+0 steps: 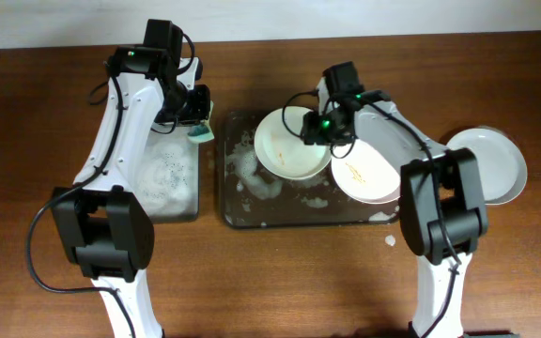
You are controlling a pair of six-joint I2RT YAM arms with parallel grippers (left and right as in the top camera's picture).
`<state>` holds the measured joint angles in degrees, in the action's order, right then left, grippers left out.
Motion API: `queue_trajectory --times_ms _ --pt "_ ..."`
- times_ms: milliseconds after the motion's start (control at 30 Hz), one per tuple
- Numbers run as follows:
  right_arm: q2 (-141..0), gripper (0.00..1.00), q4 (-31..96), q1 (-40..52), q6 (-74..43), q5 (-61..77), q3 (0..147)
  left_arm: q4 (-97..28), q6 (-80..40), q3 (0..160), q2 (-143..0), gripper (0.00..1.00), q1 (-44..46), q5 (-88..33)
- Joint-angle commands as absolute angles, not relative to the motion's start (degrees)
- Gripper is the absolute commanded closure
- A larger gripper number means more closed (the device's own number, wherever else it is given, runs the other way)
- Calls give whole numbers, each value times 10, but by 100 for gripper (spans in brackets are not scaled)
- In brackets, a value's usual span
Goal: Clean dirty plates on tray and stack at the side
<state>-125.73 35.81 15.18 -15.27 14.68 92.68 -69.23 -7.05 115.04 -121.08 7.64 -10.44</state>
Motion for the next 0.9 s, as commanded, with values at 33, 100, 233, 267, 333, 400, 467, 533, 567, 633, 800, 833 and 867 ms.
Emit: queue_trajectory --times_ms 33,100,233,267,333,400,467,533,567,633,800,833,867 --pt "-1275 51 368 151 -157 145 933 -693 -68 1161 -1195 99 77 -102" --pt "-1275 54 369 153 -157 170 933 -693 -68 1161 -1195 99 77 -102" --pt "-1276 55 383 172 -185 174 933 -693 -68 1161 -1195 99 77 -102" --pt "-1276 55 384 180 -191 174 933 -694 -68 1161 -1195 99 77 -102" --pt "-1276 55 383 197 -207 165 933 -695 -68 1161 -1195 99 77 -102" --pt "-1276 55 383 214 -232 147 933 -697 -68 1161 -1195 99 77 -102" --pt "-1277 55 383 226 -240 138 933 -699 -68 1161 -1195 99 77 -102" --pt "-1277 55 383 241 -249 124 933 -703 -68 1161 -1195 99 77 -102" --pt "-1277 55 383 245 -258 114 933 -704 -68 1161 -1195 99 77 -102" --pt "-1277 55 380 248 -259 113 933 -706 -68 1161 -1195 99 77 -102" --pt "-1277 55 378 250 -258 177 933 -705 -68 1161 -1195 99 77 -102" --pt "-1277 54 380 253 -258 188 933 -705 -68 1161 -1195 99 77 -102" --pt "-1277 54 382 256 -258 195 933 -705 -68 1161 -1195 99 77 -102"
